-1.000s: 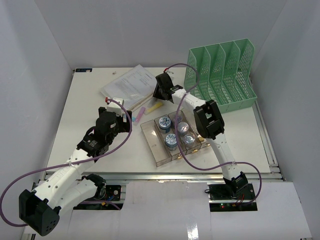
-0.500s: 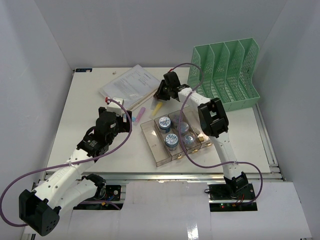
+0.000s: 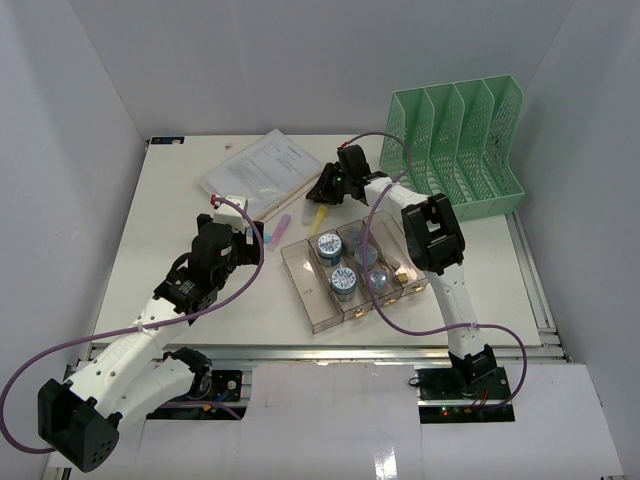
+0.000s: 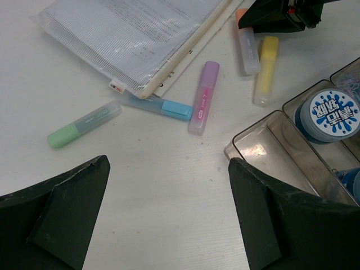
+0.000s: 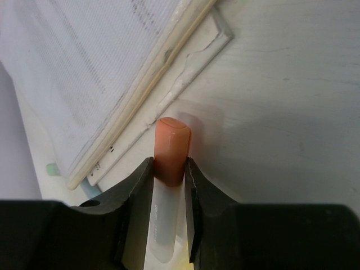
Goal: Organize the desk
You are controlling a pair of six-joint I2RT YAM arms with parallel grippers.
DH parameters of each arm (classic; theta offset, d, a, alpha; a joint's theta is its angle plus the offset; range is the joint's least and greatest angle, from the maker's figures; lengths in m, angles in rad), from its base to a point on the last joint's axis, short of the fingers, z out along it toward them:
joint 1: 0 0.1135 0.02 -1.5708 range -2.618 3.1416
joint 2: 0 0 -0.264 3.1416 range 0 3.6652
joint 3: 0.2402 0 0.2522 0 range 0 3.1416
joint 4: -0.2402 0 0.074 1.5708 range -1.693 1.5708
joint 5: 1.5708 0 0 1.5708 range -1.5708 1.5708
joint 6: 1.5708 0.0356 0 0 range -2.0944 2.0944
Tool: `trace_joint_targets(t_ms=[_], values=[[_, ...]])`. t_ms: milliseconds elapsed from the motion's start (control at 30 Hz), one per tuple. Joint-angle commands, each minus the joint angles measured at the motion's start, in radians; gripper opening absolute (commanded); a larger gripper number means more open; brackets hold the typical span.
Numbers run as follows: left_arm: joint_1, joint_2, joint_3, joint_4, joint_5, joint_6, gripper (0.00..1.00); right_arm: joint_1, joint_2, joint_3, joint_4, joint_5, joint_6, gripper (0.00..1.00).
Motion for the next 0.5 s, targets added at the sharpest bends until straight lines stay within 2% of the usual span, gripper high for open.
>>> trace_joint_targets(t_ms=[0, 267, 467], values=[[0.005, -0.014, -0.013, 0.02, -0.002, 0.007, 0.98, 0.006, -0.105, -0.027, 0.115, -0.088, 0.018, 0.08], [0.006, -0.02, -0.015, 0.02, -0.005, 0.009, 0.98, 0.018, -0.197, -0.136, 0.236, -0.179, 0.016, 0.08], [0.006, -0.023, -0.015, 0.02, -0.003, 0.009, 0.98, 0.04, -0.307, -0.246, 0.314, -0.228, -0.051, 0.08]])
